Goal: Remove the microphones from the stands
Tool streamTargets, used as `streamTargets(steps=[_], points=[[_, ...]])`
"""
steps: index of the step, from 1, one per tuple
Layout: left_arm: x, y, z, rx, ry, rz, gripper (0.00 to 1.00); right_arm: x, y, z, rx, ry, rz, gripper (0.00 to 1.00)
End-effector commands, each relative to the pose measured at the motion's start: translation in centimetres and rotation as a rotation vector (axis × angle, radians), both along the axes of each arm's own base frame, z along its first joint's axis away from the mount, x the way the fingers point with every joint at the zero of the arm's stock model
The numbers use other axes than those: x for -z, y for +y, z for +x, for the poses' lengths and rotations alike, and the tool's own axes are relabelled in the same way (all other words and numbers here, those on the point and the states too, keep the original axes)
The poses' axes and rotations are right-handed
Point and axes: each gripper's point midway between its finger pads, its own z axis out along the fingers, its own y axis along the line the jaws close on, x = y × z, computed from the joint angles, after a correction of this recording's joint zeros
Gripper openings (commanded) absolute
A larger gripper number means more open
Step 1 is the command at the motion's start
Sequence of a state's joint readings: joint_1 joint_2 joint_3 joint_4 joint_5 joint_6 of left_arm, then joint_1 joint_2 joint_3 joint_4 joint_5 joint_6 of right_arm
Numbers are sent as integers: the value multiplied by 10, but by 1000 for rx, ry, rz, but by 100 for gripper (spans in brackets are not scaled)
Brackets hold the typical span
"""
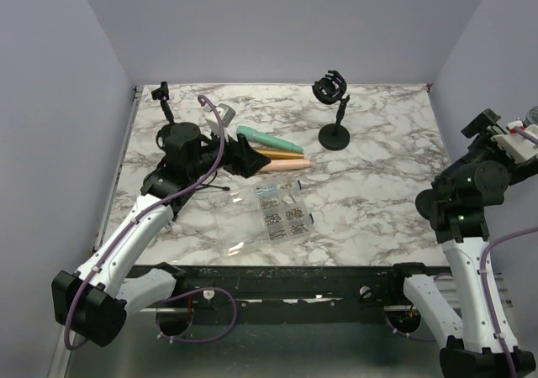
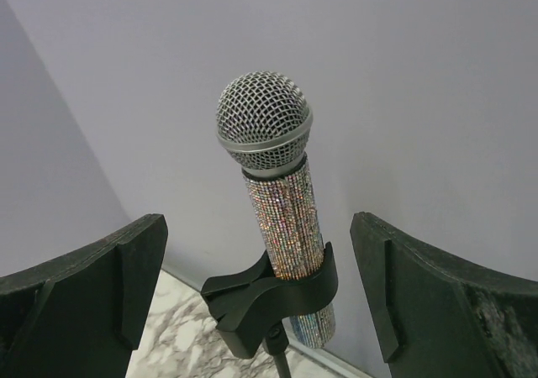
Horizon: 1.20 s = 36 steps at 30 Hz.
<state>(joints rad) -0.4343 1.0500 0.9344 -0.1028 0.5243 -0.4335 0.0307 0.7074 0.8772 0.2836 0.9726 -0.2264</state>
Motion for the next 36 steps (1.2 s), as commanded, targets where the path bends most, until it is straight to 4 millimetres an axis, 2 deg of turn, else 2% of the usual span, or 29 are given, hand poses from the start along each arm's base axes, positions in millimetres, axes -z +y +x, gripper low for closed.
streamTargets(steps=[1, 7, 12, 17, 26, 30, 32, 36], points=[[2, -1, 5, -8, -6, 19, 75, -9, -10, 4, 107, 29, -60, 100], [8, -1, 8, -13, 6, 36, 75, -3, -17, 19, 152, 55, -52, 100], [10, -2, 9, -5, 16, 36, 75, 5, -35, 20, 227, 56, -41, 100], [6, -4, 6, 7, 13, 25, 75, 9, -42, 20, 251, 57, -57, 100], [-3, -5, -1, 30, 6, -3, 75, 14, -59, 40, 322, 88, -39, 100], [-7, -5, -3, 33, -1, -8, 75, 20, -64, 41, 344, 84, -30, 100], [-8, -5, -4, 35, -2, -11, 75, 24, -66, 40, 348, 78, -23, 95], [-9, -7, -5, 48, 6, -24, 75, 28, -68, 40, 355, 40, 0, 80]])
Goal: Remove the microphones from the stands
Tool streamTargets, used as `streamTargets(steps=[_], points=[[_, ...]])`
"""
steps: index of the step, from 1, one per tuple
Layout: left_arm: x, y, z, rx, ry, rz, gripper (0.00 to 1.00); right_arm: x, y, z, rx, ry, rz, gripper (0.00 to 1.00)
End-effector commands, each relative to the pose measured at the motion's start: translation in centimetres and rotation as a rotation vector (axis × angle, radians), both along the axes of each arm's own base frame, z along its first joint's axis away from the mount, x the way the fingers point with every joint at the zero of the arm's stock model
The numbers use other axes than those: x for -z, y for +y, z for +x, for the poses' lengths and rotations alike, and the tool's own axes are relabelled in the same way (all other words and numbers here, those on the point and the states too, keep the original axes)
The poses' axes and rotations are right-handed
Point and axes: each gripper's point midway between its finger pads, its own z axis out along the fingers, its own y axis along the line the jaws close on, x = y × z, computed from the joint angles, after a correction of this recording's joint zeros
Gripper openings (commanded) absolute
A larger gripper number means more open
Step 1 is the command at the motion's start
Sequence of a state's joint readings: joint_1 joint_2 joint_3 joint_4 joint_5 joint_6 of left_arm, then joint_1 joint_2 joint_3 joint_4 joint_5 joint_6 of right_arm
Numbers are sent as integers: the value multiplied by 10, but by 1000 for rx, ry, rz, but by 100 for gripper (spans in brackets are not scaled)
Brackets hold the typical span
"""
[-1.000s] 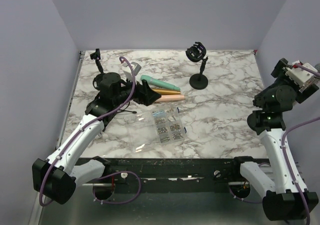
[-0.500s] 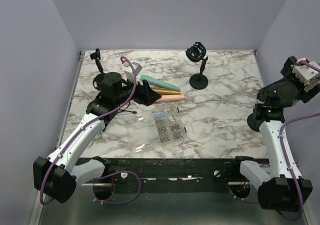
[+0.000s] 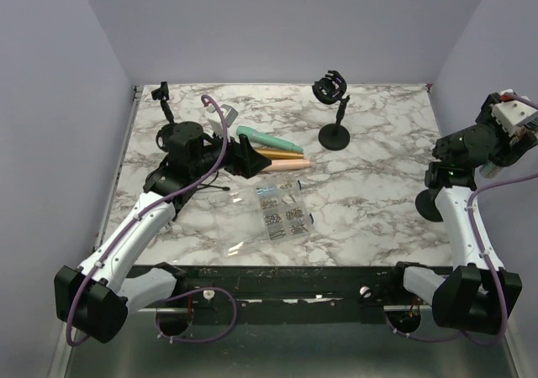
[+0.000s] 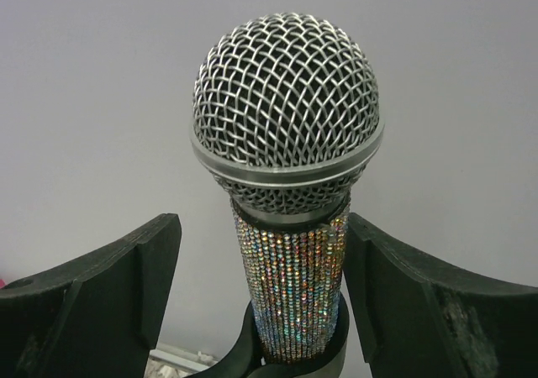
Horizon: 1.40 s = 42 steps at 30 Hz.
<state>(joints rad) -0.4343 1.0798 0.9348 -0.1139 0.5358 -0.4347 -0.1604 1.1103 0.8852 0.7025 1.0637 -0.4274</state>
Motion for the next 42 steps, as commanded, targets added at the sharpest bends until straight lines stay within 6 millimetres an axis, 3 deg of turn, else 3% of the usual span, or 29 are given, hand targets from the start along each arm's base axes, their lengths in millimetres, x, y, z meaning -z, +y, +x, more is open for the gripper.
streamTargets(steps=[1, 7, 15, 21, 27, 33, 38, 42], points=[[-20, -5, -8, 41, -29, -43, 75, -8, -3, -8, 29, -124, 22, 78], [-21, -6, -9, 46, -25, -50, 75, -6, 1, -9, -16, -155, 23, 62], [-18, -6, -8, 43, -18, -47, 75, 2, 17, 5, -206, -180, 81, 23], [-15, -6, -6, 40, -13, -43, 75, -15, 61, 23, -542, -297, 141, 9], [-11, -7, -4, 38, -1, -36, 75, -19, 115, 50, -871, -282, 244, 5], [-6, -8, -1, 35, 7, -26, 75, -19, 156, 54, -1077, -241, 299, 2], [-8, -12, -3, 64, -18, -50, 75, -6, 195, 59, -1255, -146, 350, 1], [-17, -20, -10, 125, -70, -108, 75, 7, 211, 56, -1308, -67, 346, 1]])
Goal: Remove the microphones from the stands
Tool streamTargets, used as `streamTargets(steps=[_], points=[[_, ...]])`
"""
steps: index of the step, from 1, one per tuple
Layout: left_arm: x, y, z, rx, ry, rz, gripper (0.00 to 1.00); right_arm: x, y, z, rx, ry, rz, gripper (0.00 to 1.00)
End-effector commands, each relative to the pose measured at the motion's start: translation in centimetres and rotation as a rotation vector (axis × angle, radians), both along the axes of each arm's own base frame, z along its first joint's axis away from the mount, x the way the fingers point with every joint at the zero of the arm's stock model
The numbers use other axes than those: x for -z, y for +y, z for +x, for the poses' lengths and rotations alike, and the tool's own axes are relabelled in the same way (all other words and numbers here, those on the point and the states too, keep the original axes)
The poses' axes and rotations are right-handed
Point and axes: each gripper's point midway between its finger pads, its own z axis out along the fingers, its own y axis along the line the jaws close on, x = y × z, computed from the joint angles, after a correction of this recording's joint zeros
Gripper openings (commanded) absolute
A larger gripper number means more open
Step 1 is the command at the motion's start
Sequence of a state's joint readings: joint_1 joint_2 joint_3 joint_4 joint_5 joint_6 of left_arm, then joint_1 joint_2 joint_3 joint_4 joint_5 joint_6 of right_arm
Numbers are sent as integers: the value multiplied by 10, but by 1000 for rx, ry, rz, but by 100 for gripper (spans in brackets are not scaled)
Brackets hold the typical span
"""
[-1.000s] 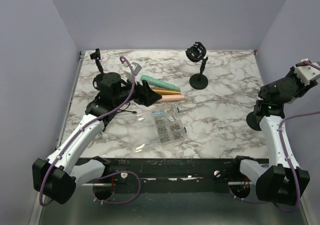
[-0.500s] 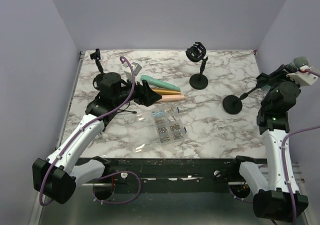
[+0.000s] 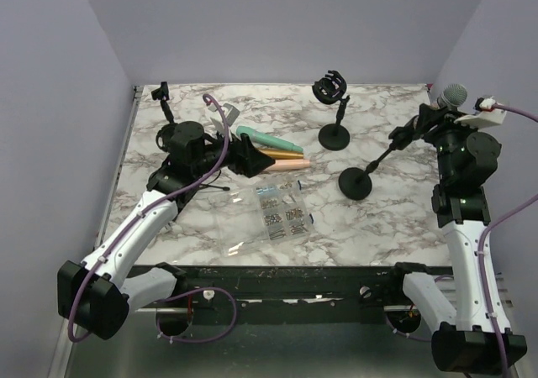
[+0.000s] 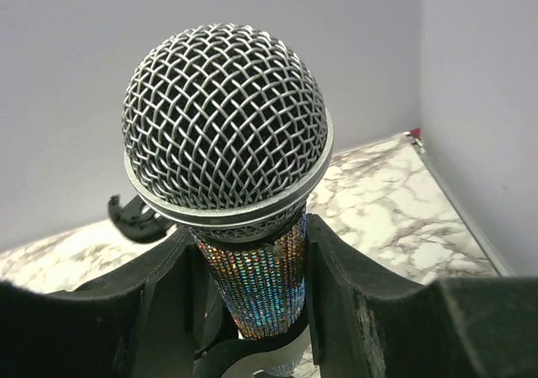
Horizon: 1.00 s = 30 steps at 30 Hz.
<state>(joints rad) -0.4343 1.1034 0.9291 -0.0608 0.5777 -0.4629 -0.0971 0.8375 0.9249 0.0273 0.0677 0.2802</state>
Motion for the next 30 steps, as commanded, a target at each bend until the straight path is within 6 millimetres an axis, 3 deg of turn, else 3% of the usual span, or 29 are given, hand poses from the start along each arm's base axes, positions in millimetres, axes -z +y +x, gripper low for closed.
streamTargets(steps=[1, 7, 11, 17, 24, 30], points=[[-18, -15, -12, 108, -94, -93, 75, 1, 40, -7, -180, 35, -4, 1], [-33, -38, -34, 161, -249, -132, 75, 9, 84, -8, -307, 74, -99, 1], [-45, -64, -53, 157, -355, -96, 76, 21, 95, -4, -341, 126, -108, 1], [-74, -104, -67, 145, -568, -105, 83, 21, 105, -5, -399, 125, -112, 1], [-91, -160, -67, 237, -722, -125, 83, 21, 116, -9, -458, 117, -113, 2], [-96, -204, -38, 228, -687, -76, 81, 20, 115, -10, -453, 112, -111, 4]])
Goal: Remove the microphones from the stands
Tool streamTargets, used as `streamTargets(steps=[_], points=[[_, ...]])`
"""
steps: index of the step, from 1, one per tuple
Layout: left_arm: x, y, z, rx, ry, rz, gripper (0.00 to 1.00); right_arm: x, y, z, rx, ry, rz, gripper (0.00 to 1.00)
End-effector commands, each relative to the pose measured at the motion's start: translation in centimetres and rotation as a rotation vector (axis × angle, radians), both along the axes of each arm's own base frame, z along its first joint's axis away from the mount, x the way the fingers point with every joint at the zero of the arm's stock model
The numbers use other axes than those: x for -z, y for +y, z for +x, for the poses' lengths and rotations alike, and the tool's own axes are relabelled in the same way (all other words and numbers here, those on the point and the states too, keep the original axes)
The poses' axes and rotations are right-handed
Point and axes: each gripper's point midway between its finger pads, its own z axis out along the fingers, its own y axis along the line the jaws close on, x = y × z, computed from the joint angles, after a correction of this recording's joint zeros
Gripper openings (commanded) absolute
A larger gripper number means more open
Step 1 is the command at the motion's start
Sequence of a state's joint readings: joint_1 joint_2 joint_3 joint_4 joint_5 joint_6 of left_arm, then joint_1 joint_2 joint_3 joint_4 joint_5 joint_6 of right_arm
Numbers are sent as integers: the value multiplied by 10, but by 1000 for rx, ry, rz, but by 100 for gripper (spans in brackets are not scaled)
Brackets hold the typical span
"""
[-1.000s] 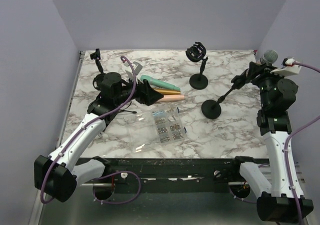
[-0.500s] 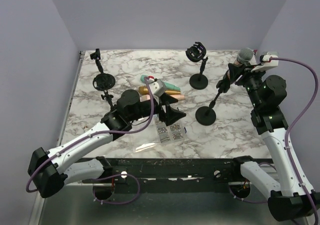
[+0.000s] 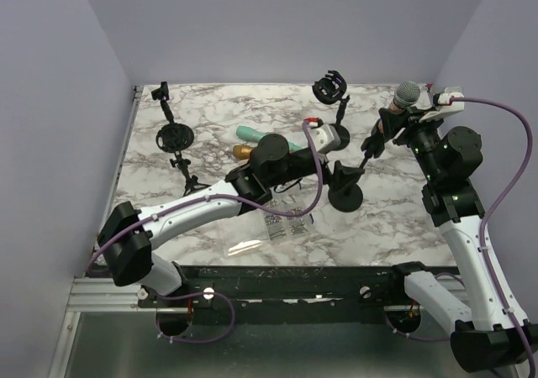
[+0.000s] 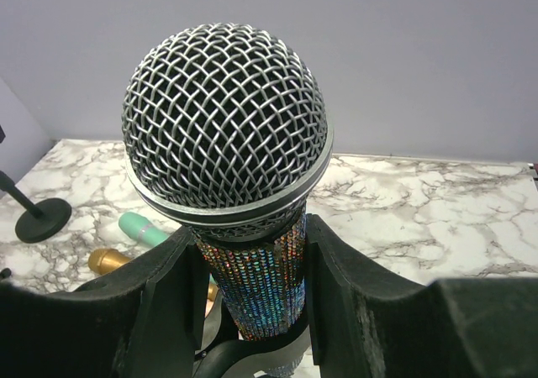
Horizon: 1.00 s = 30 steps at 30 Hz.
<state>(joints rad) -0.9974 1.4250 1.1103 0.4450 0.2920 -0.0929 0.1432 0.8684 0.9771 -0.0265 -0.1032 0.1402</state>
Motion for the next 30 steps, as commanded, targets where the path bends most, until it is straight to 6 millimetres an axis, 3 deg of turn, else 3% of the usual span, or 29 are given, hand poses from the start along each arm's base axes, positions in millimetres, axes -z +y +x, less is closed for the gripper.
streamTargets(steps=[1, 8, 12, 21, 23, 24, 26, 30], points=[[-30, -27, 23, -70, -55, -26, 81, 21, 11, -8, -50, 97, 31, 4], [-23, -59, 48, -236, -48, -25, 85, 18, 14, -9, -65, 85, 37, 4], [-16, -68, 61, -321, -70, -25, 94, 17, 15, -11, -71, 79, 43, 4], [5, -80, 85, -417, -81, 9, 84, 16, 15, -11, -75, 74, 50, 4], [6, -82, 83, -404, -87, 14, 72, 15, 15, -12, -71, 70, 50, 4], [6, -83, 81, -389, -91, 19, 57, 15, 15, -12, -72, 69, 50, 4], [6, -83, 76, -363, -101, 35, 3, 14, 14, -12, -68, 64, 48, 4], [10, -84, 60, -271, -103, 70, 0, 12, 11, -13, -53, 57, 48, 4]])
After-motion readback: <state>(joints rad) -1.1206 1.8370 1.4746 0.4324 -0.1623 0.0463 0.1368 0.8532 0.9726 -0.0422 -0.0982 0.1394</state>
